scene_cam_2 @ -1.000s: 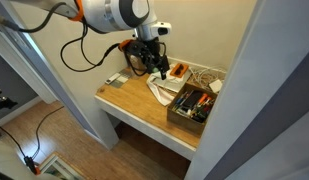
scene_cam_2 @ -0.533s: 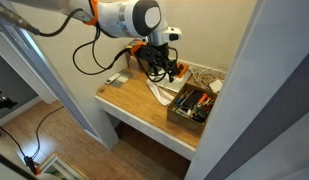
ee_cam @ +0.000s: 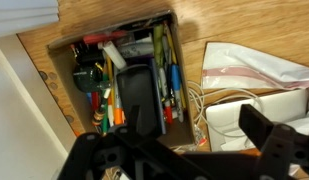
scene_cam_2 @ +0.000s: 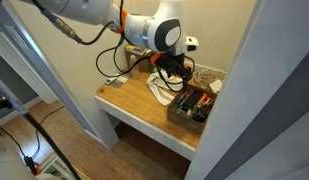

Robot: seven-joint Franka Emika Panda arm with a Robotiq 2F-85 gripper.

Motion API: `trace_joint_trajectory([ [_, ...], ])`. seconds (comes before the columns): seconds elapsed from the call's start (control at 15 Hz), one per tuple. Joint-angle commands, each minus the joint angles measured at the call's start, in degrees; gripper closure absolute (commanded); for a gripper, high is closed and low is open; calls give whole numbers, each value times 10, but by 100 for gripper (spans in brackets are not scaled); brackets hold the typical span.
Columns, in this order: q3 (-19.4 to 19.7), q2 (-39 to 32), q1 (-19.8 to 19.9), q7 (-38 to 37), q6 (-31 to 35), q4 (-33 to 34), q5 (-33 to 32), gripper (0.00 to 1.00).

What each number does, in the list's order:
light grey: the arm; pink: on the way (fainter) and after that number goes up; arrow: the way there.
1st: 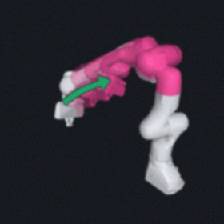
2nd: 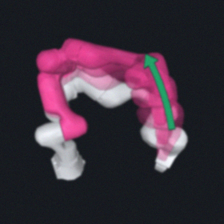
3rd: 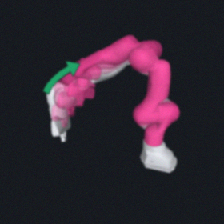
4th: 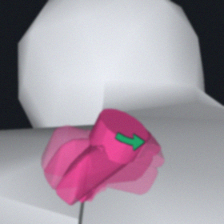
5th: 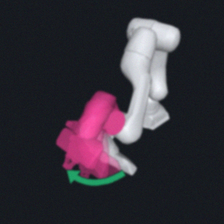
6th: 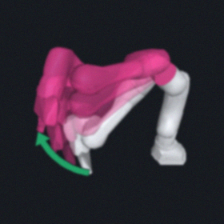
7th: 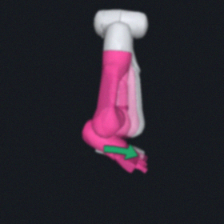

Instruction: Pick up the white pencil and put it on the white cloth on the table

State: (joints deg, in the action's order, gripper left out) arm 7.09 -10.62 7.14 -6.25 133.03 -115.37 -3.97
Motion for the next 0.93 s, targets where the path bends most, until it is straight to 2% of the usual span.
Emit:
trace_joint_trajectory([
  [0.0,1,-46,3,1,44,36,20,0],
  [0.13,8,-68,6,3,76,49,10,0],
  [0.4,22,-104,18,4,86,84,16,0],
  [0.67,29,-138,35,0,70,120,29,0],
  [0.87,40,-166,40,-33,9,156,34,0],
])
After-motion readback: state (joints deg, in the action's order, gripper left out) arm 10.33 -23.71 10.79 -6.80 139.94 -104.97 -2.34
